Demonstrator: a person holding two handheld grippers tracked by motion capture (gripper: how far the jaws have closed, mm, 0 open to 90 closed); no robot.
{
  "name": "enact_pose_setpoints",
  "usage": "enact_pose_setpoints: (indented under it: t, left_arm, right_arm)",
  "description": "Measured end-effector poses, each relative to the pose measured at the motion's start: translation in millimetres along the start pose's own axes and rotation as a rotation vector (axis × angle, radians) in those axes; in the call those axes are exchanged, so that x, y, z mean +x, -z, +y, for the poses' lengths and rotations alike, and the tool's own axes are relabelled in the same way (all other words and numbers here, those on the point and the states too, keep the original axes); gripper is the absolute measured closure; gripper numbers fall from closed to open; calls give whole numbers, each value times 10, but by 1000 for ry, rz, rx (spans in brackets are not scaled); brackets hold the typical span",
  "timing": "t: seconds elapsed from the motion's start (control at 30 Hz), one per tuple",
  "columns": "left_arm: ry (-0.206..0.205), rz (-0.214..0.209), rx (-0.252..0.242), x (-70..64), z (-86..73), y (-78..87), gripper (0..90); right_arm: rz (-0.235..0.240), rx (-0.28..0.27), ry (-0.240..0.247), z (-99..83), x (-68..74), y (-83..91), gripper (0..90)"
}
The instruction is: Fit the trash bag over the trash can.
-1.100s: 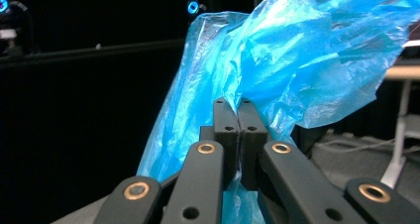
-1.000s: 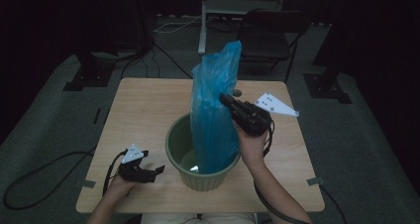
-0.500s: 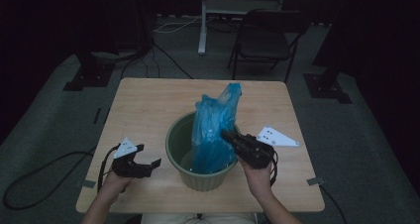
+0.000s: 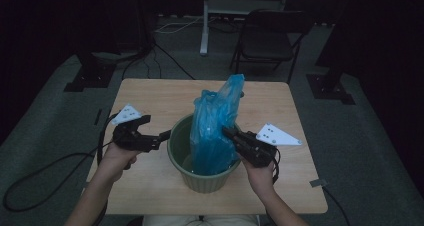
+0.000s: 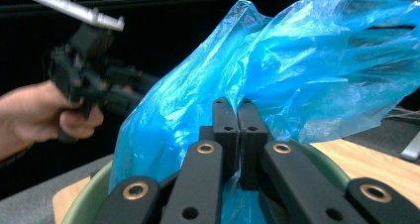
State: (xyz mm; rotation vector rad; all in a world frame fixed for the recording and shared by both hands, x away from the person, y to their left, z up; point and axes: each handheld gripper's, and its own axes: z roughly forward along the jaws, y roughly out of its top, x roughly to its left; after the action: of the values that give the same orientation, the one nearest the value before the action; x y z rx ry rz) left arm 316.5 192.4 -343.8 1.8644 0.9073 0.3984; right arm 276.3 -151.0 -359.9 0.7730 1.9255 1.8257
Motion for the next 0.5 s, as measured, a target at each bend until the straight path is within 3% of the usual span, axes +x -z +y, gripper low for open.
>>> enact_pose_setpoints:
  t: [0.1, 0.2, 0.3, 0.33, 0.5]
  left_arm:
    - [-9, -3, 0, -56, 117, -59, 69]
    - [3, -35, -11, -105, 284, -166, 69]
    - [13, -38, -14, -112, 313, -187, 69]
    - [18, -70, -26, -146, 379, -207, 69]
    - [28, -106, -47, -174, 459, -199, 69]
  right_arm:
    - [6, 2, 15, 13, 28, -7, 894]
    - [12, 3, 16, 16, 42, -10, 894]
    - [11, 2, 19, 17, 48, -8, 894]
    - [13, 2, 18, 18, 48, -4, 894]
    - [10, -2, 34, 17, 51, 2, 894]
